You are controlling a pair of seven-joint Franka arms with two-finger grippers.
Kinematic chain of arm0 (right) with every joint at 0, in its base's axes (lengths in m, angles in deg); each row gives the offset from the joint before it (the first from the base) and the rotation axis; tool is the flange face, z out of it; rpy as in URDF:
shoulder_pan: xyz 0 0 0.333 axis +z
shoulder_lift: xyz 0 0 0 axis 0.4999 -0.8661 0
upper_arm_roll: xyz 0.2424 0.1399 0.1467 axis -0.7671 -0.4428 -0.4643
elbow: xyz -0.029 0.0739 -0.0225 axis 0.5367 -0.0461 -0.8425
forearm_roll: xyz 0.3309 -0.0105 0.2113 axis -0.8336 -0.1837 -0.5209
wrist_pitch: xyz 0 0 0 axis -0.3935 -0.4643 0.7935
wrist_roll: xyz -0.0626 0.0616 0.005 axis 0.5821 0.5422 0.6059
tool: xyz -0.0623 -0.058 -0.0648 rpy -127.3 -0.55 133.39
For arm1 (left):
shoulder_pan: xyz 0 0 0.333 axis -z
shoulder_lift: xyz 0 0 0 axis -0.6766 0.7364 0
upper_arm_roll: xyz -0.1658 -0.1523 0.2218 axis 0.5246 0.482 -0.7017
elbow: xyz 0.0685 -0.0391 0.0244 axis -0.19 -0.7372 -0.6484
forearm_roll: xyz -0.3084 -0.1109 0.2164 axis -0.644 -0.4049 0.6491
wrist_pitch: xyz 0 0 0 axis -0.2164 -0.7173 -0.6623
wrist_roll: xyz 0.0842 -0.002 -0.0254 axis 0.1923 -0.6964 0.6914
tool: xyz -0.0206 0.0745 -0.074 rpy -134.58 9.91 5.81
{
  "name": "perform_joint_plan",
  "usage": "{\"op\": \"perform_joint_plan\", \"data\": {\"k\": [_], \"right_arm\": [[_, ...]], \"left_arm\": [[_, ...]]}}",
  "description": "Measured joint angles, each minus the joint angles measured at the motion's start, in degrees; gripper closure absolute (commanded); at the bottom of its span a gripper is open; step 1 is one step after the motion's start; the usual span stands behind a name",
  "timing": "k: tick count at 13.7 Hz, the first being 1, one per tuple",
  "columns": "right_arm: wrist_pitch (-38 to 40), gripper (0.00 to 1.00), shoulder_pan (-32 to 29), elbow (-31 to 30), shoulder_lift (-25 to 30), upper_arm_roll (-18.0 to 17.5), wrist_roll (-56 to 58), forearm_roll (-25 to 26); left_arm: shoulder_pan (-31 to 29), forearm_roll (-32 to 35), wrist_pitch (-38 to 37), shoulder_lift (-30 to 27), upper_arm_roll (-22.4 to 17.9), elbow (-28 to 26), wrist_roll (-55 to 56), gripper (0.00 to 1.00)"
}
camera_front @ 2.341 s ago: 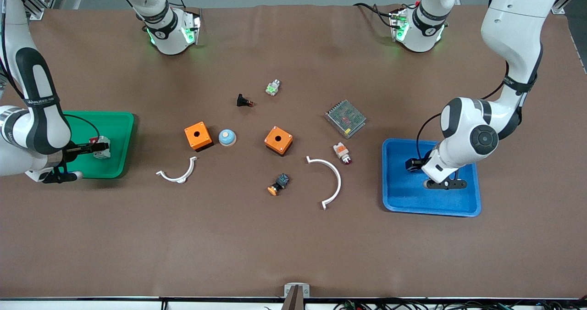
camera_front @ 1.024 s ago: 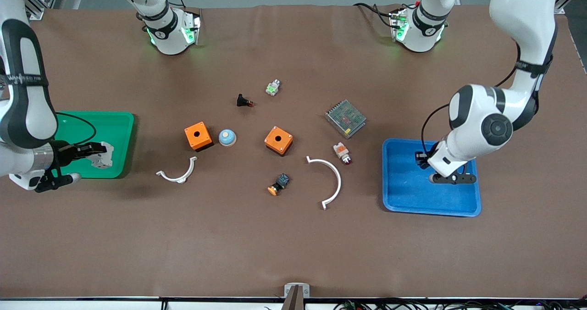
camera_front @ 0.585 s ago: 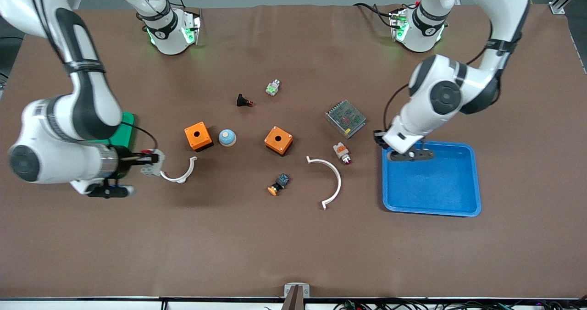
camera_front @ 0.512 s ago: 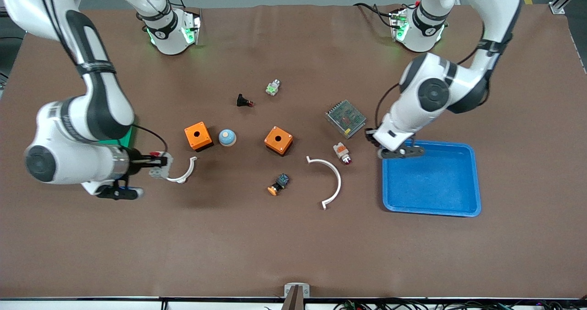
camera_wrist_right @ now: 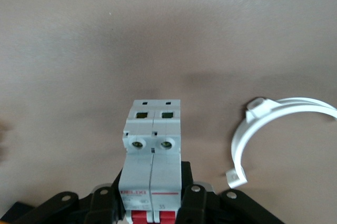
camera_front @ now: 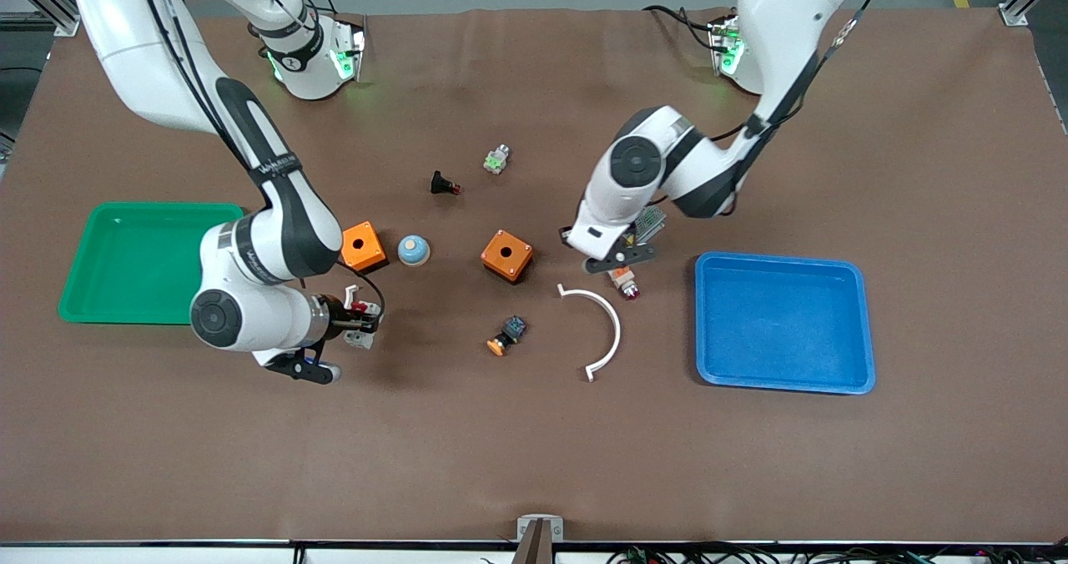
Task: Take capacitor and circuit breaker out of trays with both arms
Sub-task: 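Carry the breaker with the right gripper while the left gripper carries the capacitor, then set the breaker beside the white clip while the left gripper sets the capacitor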
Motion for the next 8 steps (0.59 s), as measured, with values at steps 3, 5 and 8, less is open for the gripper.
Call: {"op": "perform_joint_plan", "data": {"k": [3, 5, 8], "right_arm": [[-0.8, 0.49, 0.8, 0.0, -1.7, 0.0, -0.6, 0.0], [-0.8, 0.27, 0.8, 0.4, -1.6, 0.1, -1.0, 0.0], [0.9, 0.0, 0.4, 2.4, -0.8, 0.8, -1.1, 0.0]], "left_arm": [[3.8, 2.7, 0.0, 6.5, -0.1, 4.5, 7.7, 0.98], [4.6, 2.8, 0.0, 8.2, -0.3, 4.8, 8.6, 0.87], [4.4, 2.8, -0.1, 8.7, -0.4, 4.9, 8.8, 0.0]]}}
